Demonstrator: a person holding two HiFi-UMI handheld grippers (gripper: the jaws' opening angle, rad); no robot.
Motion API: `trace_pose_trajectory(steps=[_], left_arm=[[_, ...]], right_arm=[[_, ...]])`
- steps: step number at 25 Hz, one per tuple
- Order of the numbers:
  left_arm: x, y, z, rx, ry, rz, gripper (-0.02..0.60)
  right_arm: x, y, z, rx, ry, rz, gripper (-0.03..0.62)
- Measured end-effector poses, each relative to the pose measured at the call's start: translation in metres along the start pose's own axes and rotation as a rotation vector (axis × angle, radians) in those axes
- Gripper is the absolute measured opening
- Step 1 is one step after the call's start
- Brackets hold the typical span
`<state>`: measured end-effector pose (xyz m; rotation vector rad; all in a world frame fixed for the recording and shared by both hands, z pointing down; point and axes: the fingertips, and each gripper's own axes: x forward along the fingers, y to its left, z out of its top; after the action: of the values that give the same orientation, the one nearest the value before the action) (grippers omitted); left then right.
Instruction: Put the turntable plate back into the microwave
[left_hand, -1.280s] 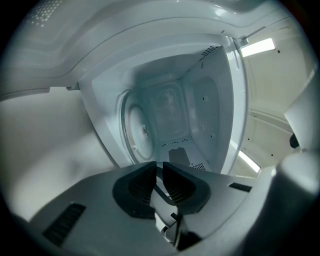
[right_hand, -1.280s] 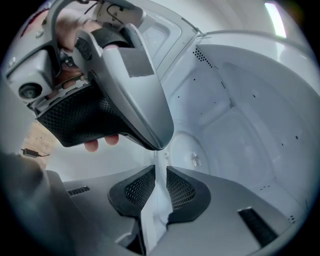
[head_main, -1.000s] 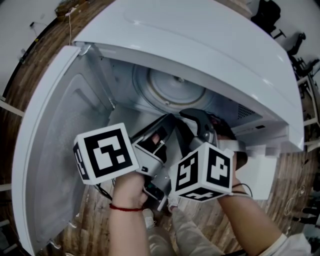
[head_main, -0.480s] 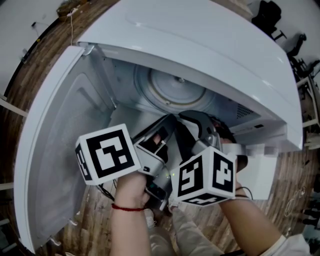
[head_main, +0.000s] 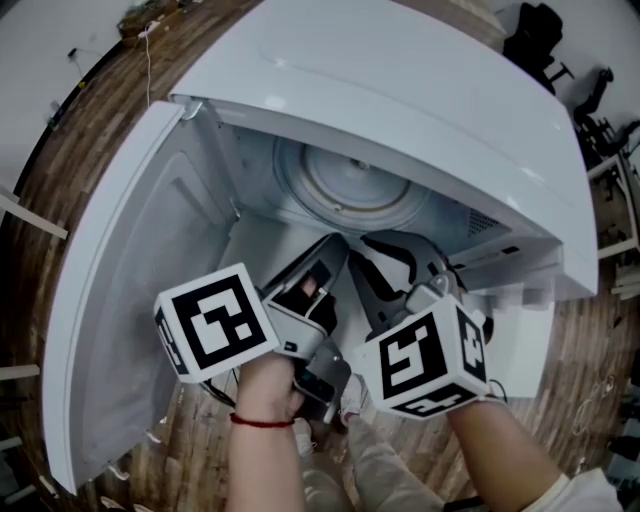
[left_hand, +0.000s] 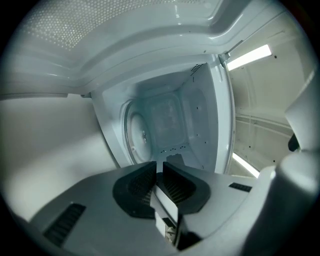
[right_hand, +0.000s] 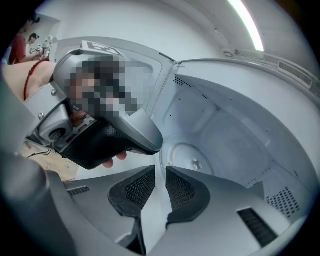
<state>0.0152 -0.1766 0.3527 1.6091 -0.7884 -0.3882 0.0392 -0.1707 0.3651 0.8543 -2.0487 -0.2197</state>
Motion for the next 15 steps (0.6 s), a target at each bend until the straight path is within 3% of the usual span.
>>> trace_pose_trajectory(steps=[9,15], left_arm=[[-0.012,-0.010,-0.003,-0.007,-0.090,-0.004,0.025],[-0.022,-0.022,-0.014,-0.045,-0.125,-0.027,0.021]], right_arm=[[-0.025,-0.002,0.011,0.141,-0.129,-0.006,0.084],[-0.057,-0.004,0.027,0.249,-0.274,-0.023,0.071]])
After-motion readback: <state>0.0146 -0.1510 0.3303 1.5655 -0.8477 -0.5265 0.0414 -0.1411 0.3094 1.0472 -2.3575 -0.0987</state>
